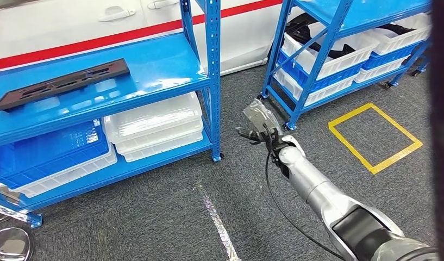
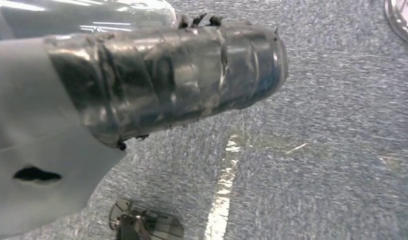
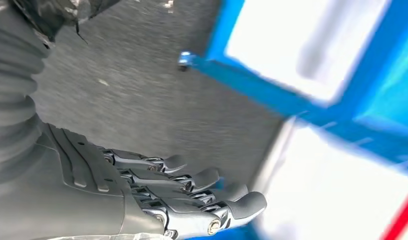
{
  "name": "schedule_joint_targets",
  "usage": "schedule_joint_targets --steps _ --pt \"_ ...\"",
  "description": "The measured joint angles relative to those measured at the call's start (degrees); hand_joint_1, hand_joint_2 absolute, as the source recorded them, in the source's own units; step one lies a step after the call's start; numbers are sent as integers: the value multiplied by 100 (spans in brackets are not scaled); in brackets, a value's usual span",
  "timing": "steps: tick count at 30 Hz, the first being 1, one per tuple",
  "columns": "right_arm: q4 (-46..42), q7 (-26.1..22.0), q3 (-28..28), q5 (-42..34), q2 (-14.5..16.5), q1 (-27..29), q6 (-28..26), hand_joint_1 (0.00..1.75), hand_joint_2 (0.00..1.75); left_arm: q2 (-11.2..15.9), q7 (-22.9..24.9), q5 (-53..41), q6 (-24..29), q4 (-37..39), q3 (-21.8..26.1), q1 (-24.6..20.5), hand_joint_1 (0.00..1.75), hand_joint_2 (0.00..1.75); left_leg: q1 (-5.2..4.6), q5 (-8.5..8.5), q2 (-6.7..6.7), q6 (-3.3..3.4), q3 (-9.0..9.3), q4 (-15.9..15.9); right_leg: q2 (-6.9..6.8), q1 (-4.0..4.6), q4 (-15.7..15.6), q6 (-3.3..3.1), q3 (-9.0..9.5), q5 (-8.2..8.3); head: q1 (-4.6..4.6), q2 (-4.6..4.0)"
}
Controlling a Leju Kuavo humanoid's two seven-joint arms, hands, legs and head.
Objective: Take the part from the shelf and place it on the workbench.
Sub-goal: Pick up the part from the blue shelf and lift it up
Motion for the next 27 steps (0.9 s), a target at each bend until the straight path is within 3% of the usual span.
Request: schedule_joint_targets --steps 27 --pt "-1641 635 3164 3267 823 -2921 1642 0 175 -31 -214 170 -11 3 -740 -285 0 0 1 3 -6 -1 -9 0 -6 2 1 0 -8 0 0 -1"
